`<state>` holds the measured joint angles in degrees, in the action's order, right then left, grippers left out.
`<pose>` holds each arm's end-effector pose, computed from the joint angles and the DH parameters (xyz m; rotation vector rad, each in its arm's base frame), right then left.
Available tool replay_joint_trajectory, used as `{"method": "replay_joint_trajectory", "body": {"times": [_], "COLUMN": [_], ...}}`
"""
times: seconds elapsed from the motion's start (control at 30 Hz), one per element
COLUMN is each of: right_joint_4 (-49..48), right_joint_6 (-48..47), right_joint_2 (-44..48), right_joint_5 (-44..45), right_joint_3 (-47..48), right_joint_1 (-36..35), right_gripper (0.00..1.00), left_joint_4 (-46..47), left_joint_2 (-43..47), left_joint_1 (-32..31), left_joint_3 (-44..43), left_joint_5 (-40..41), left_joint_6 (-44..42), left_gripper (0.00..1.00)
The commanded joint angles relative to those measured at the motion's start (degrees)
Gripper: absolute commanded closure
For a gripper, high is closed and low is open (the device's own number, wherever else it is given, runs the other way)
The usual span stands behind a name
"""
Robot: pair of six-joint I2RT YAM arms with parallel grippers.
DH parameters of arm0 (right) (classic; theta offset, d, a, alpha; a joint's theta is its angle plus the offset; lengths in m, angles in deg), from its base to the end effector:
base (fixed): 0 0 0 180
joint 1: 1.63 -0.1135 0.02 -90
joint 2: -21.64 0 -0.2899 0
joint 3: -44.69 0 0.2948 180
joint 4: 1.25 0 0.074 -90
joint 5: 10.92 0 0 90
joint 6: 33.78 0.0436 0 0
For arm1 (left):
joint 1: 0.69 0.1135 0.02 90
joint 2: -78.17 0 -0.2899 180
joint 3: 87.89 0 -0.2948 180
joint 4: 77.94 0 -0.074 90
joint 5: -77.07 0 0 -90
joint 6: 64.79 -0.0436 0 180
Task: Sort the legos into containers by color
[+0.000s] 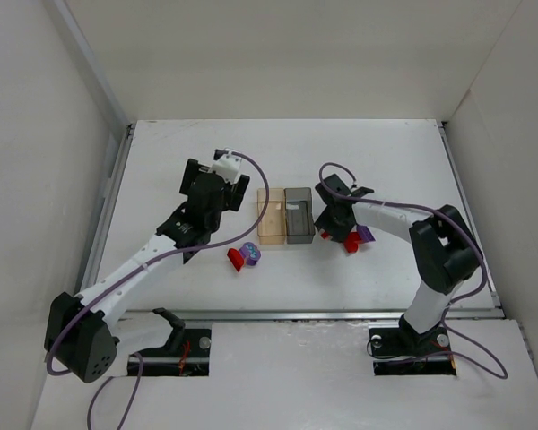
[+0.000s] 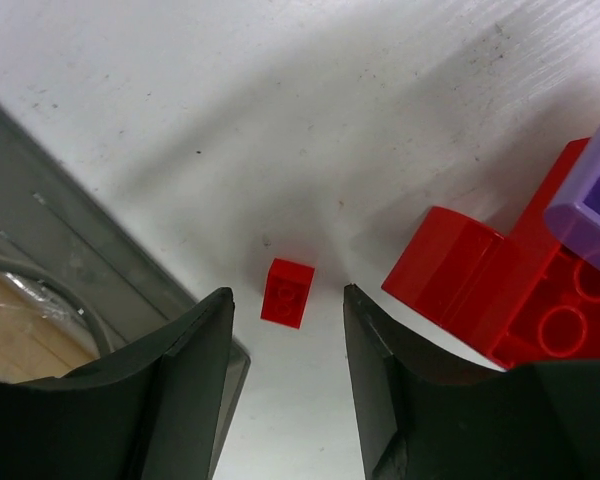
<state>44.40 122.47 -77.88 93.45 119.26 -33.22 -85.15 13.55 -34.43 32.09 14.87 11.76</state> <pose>0.3241 0.1866 0.1654 0.8693 2.5882 0.1256 0.2606 -0.1496 0.3287 0.3719 1.7162 0.1730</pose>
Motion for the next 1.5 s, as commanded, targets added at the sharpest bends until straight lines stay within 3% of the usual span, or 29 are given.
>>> {"method": "replay_joint_trajectory", "body": {"times": [0.0, 0.13, 0.4, 0.5, 0.67, 0.73, 0.77, 0.83, 0.87, 1.1, 1.47], "right_joint_4": [-1.6, -1.6, 0.4, 2.7, 7.2, 5.7, 0.4, -8.5, -13.6, -21.3, -21.3], "right_joint_6": [-0.1, -0.6, -1.7, -5.0, -13.5, -19.9, -23.2, -38.1, -40.9, -46.5, -44.3], "right_joint_2": [-1.5, -3.5, -3.5, -2.3, 2.5, 4.7, 5.3, 6.4, 6.4, 0.8, -3.6], "right_joint_5": [0.6, 0.0, 3.5, 7.8, 24.3, 28.2, 28.4, 21.8, 13.7, -12.4, -15.1], "right_joint_3": [-0.5, 0.0, 0.5, 4.0, 15.6, 17.5, 17.5, 16.4, 16.4, 17.0, 17.6], "right_joint_1": [0.0, 0.0, 0.0, 0.0, -5.8, -8.3, -10.7, -12.1, -12.1, -12.1, -12.1], "right_gripper": [0.47, 0.54, 1.0, 1.0, 1.0, 1.0, 1.0, 1.0, 1.0, 1.0, 1.0], "left_joint_4": [2.4, 2.9, 3.5, 3.5, 2.9, 2.4, 1.9, 1.3, 1.3, -3.2, -3.2], "left_joint_2": [2.4, 2.4, 2.4, 2.4, 2.4, 2.4, 2.4, 2.4, 2.4, 2.9, 3.4], "left_joint_1": [-0.5, -0.5, -1.0, -1.0, -1.0, -1.0, -1.0, -1.0, -1.0, -1.0, -1.0], "left_joint_3": [0.5, 0.5, 1.1, 1.1, 1.1, 1.1, 1.1, 1.1, 1.1, 1.6, 2.8], "left_joint_5": [1.7, 2.3, 2.8, 2.8, 3.9, 5.2, 5.2, 7.0, 7.5, 9.5, 9.5], "left_joint_6": [-0.7, -0.7, -0.7, -0.7, 0.6, 2.3, 3.0, 4.4, 5.2, 10.5, 11.1], "left_gripper": [0.0, 0.0, 0.0, 0.0, 0.0, 0.0, 0.0, 0.0, 0.0, 0.0, 0.0]}}
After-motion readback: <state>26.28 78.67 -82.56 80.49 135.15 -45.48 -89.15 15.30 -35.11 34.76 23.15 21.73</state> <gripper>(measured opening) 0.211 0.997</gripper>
